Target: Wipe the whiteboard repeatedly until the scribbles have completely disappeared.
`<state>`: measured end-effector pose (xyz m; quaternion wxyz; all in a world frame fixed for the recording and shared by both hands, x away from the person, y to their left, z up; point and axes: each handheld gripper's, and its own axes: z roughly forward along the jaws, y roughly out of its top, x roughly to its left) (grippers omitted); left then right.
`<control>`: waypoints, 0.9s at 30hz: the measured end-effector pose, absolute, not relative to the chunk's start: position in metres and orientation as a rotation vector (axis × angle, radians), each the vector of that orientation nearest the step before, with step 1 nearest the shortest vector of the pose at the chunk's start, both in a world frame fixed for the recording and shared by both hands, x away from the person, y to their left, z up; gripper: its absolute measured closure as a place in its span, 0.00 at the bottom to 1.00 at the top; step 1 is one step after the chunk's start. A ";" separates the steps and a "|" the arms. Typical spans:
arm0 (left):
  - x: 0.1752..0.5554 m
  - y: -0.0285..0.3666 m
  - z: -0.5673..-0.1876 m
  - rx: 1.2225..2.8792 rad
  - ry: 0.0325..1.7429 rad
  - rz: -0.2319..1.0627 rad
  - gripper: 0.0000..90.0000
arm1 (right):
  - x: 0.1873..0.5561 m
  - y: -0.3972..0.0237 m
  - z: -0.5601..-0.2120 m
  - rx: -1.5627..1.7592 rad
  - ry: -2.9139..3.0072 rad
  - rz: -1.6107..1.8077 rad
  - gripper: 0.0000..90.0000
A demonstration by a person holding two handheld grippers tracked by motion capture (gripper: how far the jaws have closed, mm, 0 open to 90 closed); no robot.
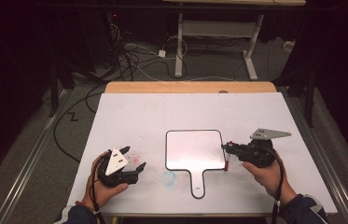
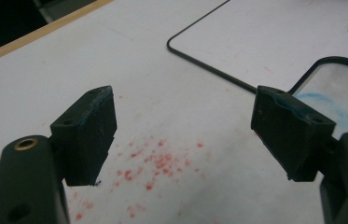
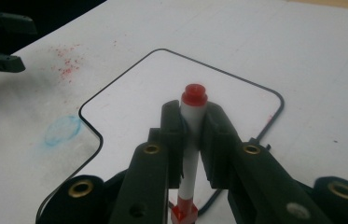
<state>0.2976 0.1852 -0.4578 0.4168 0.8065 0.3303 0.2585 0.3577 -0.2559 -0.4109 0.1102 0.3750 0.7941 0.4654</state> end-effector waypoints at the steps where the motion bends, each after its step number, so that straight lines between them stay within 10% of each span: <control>1: 0.296 0.187 -0.458 2.027 0.837 0.637 0.24 | 0.361 -0.254 -0.412 1.116 2.331 1.369 0.90; 27: 0.299 0.182 -0.465 2.083 0.840 0.586 0.23 | 0.432 -0.240 -0.465 1.438 2.246 1.248 0.87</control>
